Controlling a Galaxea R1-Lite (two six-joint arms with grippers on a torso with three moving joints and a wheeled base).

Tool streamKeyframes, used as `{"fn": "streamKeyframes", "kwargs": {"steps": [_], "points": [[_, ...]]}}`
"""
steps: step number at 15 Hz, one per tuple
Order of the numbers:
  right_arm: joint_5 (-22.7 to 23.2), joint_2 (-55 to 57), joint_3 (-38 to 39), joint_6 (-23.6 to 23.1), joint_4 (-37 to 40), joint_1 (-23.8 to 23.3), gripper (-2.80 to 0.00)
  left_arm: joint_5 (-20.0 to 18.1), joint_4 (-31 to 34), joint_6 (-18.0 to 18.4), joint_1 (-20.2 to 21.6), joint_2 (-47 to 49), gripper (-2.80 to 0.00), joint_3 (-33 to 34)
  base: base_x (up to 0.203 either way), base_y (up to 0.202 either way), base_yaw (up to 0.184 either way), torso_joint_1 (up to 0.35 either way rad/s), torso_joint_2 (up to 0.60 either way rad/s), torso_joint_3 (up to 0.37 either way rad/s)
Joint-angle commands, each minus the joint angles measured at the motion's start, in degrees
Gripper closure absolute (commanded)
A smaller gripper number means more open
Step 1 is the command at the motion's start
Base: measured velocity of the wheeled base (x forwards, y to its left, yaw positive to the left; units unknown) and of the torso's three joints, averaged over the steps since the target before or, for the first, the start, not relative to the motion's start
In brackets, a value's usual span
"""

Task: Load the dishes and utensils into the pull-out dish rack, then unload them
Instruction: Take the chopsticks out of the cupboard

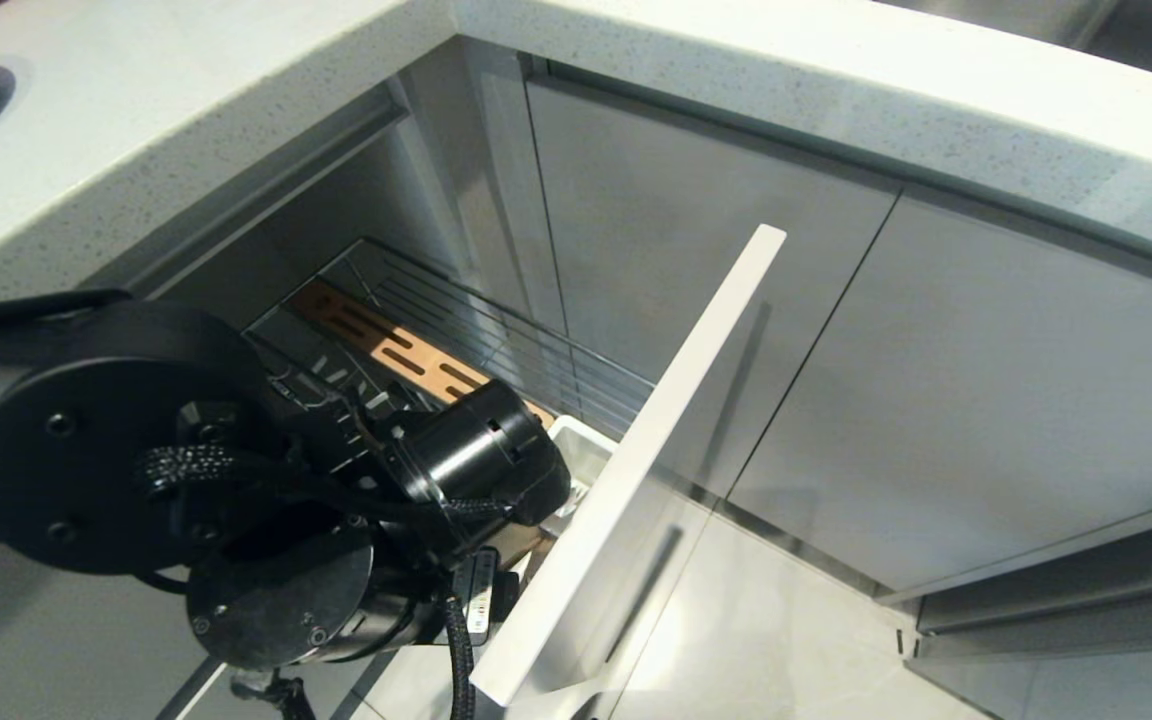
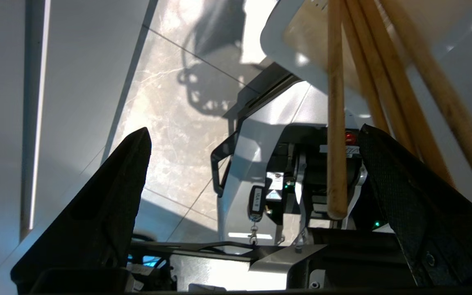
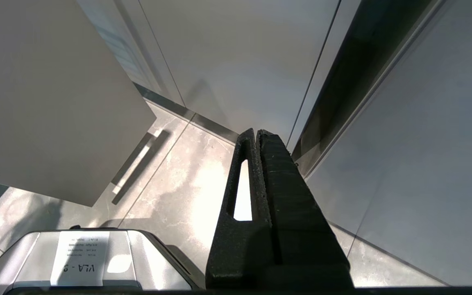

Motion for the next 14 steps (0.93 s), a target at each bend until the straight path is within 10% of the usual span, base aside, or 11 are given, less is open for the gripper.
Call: {"fn": "streamKeyframes", "kwargs": {"steps": [1,13,14], "points": [[0.0,-0.2,0.1,0.0,0.0,0.0,0.0,0.2,-0.8,0.5,0.1,-0.1,-2.8,0.6,0.0,0.0,0.0,0.0,0.0,0.0],[0.0,-0.2,0.1,0.0,0.0,0.1,0.0,0.2,-3.9,2.1,1.1,0.1,-2.8,1.9,0.0,0.0,0.0,0.0,0.0,0.0],[0.0,-0.2,0.1,0.0,0.0,0.1,0.0,0.2,-3.9,2.1,1.2,0.2,0.0,1.9,0.0,0.0,0.0,0.0,0.0,0.0]]}}
